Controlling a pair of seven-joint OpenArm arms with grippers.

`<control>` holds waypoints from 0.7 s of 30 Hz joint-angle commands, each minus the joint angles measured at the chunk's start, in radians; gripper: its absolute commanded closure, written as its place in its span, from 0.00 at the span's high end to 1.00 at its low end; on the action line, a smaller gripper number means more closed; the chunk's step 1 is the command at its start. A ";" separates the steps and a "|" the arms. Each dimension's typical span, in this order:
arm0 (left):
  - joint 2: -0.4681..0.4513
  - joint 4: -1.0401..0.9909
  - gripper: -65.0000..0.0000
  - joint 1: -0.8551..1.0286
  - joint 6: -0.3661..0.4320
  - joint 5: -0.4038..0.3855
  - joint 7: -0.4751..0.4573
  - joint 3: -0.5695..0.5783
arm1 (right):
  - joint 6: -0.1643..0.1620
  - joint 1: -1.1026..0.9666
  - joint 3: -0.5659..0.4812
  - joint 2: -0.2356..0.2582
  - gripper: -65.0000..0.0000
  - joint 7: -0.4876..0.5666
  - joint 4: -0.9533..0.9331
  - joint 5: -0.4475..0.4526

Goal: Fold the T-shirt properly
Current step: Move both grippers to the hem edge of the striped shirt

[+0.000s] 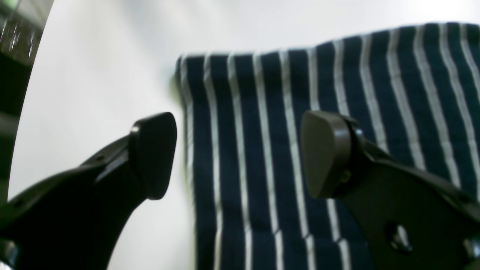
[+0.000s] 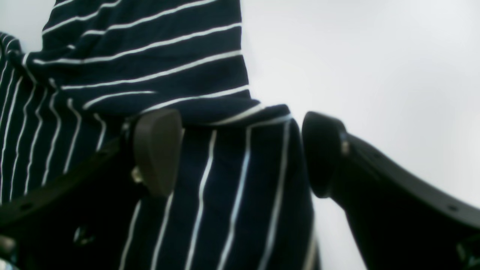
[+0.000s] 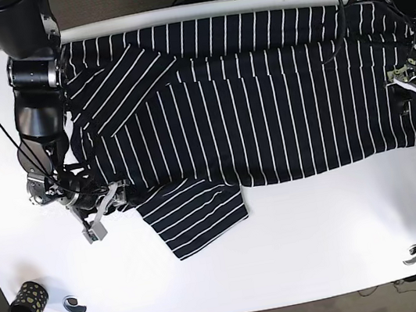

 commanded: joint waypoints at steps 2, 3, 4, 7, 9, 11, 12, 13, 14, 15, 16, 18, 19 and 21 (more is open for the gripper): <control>-0.003 0.023 0.72 -0.016 0.002 -0.014 -0.025 -0.038 | 0.006 0.038 -0.002 0.011 0.72 0.074 -0.042 0.012; -0.001 0.023 0.72 -0.016 0.001 -0.014 -0.025 -0.043 | 0.006 0.038 -0.002 0.011 0.72 0.083 -0.047 0.012; -0.001 0.021 0.72 -0.016 0.001 -0.014 -0.025 -0.048 | 0.006 0.038 -0.002 0.011 0.72 0.091 -0.052 0.012; -0.001 0.020 0.72 -0.016 0.000 -0.012 -0.025 -0.048 | 0.006 0.038 -0.002 0.008 0.72 0.098 -0.055 0.012; -0.001 0.020 0.72 -0.016 0.000 -0.012 -0.025 -0.046 | 0.006 0.038 -0.004 -0.009 0.71 0.100 -0.055 0.012; -0.001 0.020 0.72 -0.016 0.000 -0.012 -0.025 -0.046 | 0.006 0.038 -0.004 -0.020 0.69 0.101 -0.055 0.005; -0.003 0.020 0.72 -0.016 0.000 -0.012 -0.025 -0.046 | 0.006 0.038 -0.004 -0.026 0.67 0.103 -0.055 -0.022; -0.003 0.020 0.72 -0.016 0.000 -0.012 -0.025 -0.044 | 0.006 0.038 -0.004 -0.033 0.65 0.114 -0.055 -0.048; -0.003 0.020 0.72 -0.016 0.000 -0.012 -0.025 -0.044 | 0.006 0.038 -0.004 -0.044 0.64 0.128 -0.053 -0.071; -0.003 0.020 0.72 -0.016 0.000 -0.012 -0.025 -0.044 | 0.006 0.038 -0.001 -0.055 0.64 0.146 -0.052 -0.098; -0.003 0.020 0.72 -0.016 0.000 -0.012 -0.025 -0.044 | 0.006 0.038 0.002 -0.066 0.64 0.169 -0.050 -0.141; -0.004 0.020 0.72 -0.016 0.000 -0.012 -0.025 -0.044 | 0.006 0.040 0.002 -0.066 0.66 0.187 -0.049 -0.195; -0.004 0.020 0.72 -0.016 0.000 -0.012 -0.025 -0.044 | 0.006 0.040 0.002 -0.066 0.67 0.192 -0.049 -0.207; -0.006 0.007 0.72 -0.016 0.000 -0.012 -0.025 -0.044 | 0.006 0.040 0.002 -0.066 0.68 0.206 -0.049 -0.224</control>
